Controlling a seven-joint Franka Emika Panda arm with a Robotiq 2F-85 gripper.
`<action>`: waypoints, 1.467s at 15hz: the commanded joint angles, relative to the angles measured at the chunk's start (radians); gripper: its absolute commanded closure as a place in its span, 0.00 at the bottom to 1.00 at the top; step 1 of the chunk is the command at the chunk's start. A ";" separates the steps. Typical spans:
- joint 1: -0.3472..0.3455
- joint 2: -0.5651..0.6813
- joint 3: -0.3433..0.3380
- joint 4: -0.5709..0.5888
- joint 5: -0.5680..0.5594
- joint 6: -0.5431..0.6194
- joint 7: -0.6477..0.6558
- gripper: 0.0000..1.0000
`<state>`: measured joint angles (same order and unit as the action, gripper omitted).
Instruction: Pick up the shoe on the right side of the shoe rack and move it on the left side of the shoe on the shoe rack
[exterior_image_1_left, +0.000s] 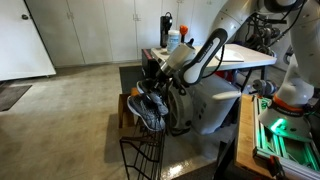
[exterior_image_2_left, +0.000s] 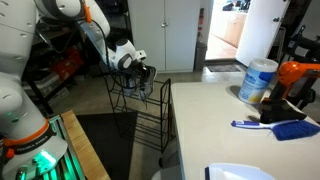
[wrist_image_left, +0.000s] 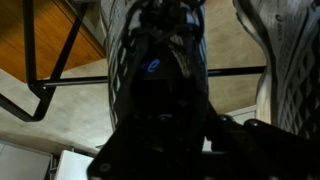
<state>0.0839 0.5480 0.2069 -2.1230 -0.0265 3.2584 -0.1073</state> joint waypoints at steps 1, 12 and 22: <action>-0.007 0.012 0.016 -0.003 -0.077 0.046 -0.040 0.97; -0.078 0.084 0.093 0.007 -0.166 0.152 -0.022 0.96; -0.063 0.034 0.070 -0.036 -0.143 0.135 0.001 0.31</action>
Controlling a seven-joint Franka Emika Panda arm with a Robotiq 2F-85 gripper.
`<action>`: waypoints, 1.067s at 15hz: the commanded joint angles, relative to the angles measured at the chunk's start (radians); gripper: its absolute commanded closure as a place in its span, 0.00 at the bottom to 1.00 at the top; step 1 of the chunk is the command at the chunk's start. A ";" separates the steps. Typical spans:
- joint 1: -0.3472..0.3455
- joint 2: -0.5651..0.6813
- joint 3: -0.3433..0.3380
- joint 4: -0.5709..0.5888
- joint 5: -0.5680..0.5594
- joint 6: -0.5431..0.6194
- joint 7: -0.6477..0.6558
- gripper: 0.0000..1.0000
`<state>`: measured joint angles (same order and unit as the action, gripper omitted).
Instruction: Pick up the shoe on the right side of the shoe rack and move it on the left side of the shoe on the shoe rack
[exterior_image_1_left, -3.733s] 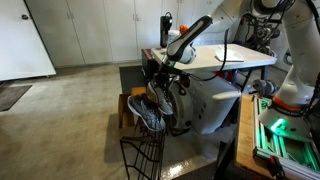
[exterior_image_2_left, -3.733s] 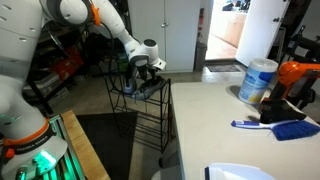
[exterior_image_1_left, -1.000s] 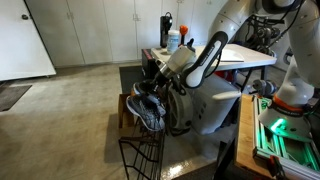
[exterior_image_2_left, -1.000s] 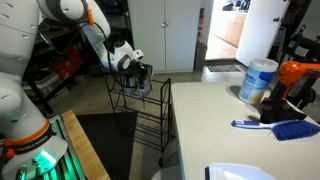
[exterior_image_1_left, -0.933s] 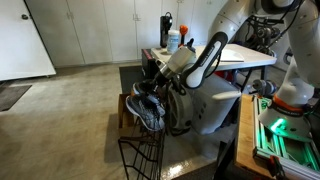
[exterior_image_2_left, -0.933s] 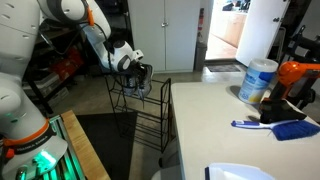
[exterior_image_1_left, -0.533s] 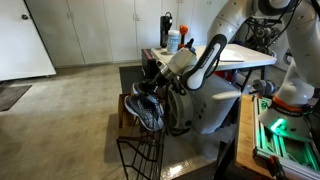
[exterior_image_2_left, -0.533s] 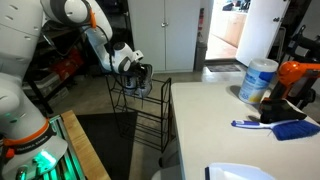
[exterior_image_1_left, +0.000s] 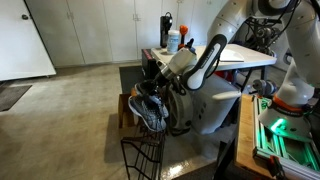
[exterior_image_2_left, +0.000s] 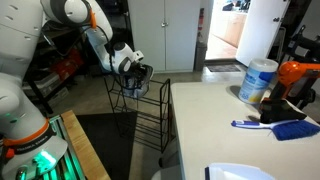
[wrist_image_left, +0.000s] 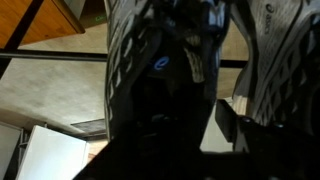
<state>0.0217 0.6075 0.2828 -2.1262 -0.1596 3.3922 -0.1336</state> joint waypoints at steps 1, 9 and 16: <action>0.003 -0.034 -0.011 -0.040 -0.007 -0.001 0.030 0.24; 0.029 -0.073 -0.036 -0.076 0.001 -0.023 0.031 0.00; 0.070 -0.170 -0.078 -0.143 0.016 -0.109 0.033 0.00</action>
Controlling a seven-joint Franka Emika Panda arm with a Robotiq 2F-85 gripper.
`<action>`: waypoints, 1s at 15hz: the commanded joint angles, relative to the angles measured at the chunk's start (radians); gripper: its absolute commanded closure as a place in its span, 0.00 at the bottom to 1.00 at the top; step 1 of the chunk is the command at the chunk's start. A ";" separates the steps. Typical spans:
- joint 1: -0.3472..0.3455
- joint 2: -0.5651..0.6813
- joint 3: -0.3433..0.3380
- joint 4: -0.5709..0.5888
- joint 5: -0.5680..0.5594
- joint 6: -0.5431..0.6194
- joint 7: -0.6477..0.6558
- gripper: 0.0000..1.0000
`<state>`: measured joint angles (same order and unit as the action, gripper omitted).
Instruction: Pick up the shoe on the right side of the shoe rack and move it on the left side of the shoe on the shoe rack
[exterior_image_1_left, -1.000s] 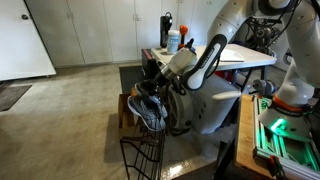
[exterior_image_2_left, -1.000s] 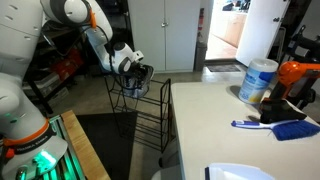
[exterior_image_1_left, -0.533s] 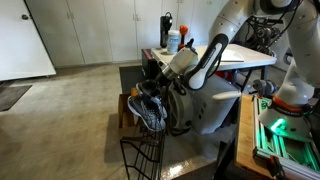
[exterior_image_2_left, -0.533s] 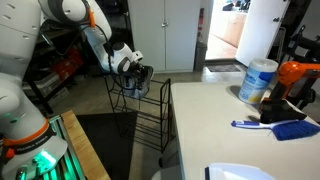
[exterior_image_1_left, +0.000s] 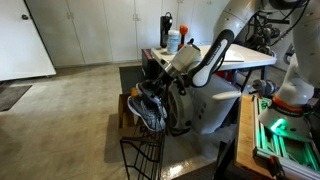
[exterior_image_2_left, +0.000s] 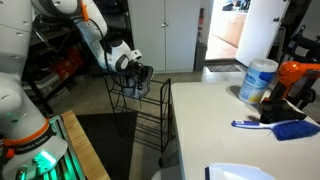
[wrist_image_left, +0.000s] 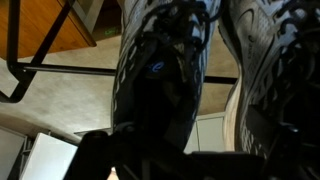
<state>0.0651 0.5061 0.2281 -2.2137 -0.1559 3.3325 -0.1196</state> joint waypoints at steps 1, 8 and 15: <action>0.027 -0.080 -0.021 -0.063 0.012 -0.051 0.020 0.00; 0.039 -0.191 -0.019 -0.152 0.031 -0.076 0.050 0.00; -0.093 -0.306 0.178 -0.235 0.077 -0.154 0.152 0.00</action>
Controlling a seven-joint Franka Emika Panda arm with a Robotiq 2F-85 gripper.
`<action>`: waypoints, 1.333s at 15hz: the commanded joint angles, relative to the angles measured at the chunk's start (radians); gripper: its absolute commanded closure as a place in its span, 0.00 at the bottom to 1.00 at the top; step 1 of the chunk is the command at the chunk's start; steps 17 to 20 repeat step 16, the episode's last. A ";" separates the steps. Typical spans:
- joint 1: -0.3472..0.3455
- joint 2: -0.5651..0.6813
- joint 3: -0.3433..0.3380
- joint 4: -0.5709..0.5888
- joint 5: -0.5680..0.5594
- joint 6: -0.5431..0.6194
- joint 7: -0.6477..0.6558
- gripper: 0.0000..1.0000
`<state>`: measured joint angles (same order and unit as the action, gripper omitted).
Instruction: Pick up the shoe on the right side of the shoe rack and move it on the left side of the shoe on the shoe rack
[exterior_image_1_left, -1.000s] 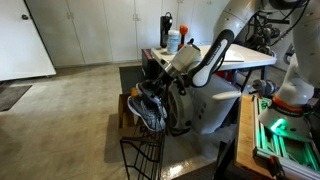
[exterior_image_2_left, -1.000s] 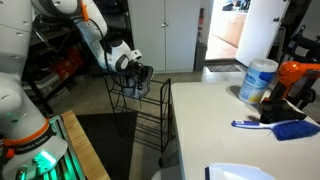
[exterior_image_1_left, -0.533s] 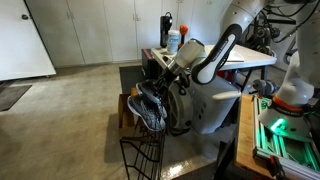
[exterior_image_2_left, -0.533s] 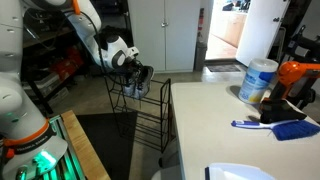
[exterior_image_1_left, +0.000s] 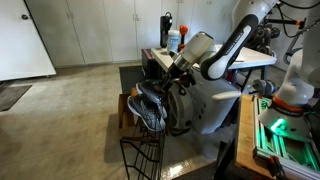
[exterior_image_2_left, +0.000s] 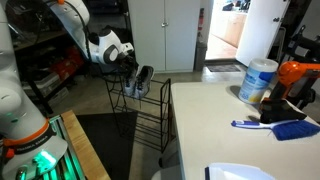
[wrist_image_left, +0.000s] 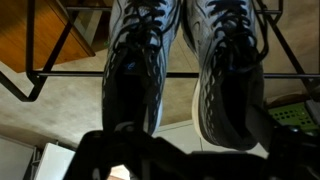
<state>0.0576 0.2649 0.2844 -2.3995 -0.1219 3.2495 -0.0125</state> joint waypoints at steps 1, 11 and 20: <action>-0.093 -0.080 0.142 -0.053 0.065 -0.098 0.061 0.00; -0.090 -0.181 0.158 -0.032 0.250 -0.302 0.095 0.00; 0.001 -0.167 0.069 -0.021 0.247 -0.273 0.090 0.00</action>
